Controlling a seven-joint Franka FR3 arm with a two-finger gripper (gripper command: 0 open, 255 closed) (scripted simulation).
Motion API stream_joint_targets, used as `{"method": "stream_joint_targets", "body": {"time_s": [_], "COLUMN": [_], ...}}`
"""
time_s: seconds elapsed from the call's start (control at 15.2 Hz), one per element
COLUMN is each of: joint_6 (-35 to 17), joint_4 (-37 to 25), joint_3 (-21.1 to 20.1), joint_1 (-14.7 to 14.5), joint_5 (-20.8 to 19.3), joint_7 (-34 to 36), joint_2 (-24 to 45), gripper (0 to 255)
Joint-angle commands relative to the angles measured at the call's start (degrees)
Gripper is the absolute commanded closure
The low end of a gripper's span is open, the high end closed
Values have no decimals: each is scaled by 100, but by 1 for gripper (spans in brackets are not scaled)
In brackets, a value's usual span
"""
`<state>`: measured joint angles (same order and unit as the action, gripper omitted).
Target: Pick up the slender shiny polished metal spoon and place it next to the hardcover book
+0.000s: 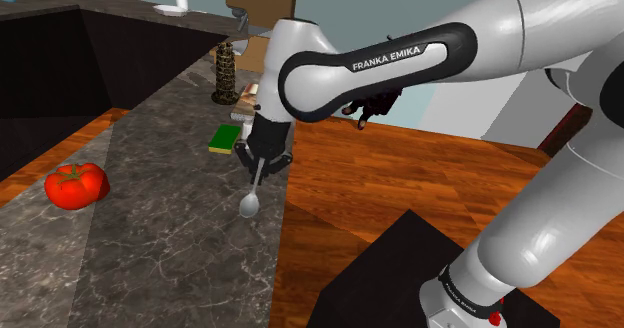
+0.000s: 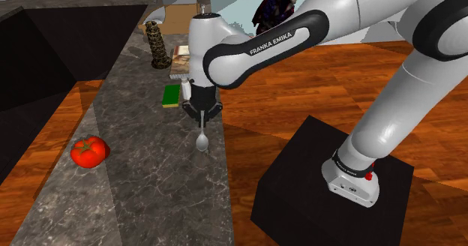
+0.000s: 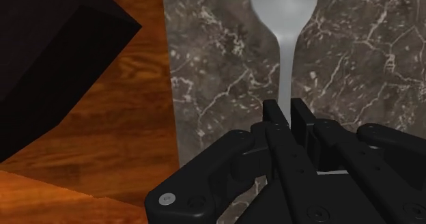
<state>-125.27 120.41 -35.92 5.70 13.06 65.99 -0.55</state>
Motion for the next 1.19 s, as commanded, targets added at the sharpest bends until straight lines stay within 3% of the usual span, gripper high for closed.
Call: {"method": "stream_joint_targets", "body": {"time_s": [0.0, 0.59, 1.12], "joint_6": [86, 461, 944], "joint_4": [-81, -853, -2023], "joint_3": [67, 601, 997], "joint_1": [66, 599, 958], "joint_5": [-15, -353, -737], "joint_7": [-111, -984, -1582], "joint_2": [26, 690, 1585], "gripper": [255, 255, 255]}}
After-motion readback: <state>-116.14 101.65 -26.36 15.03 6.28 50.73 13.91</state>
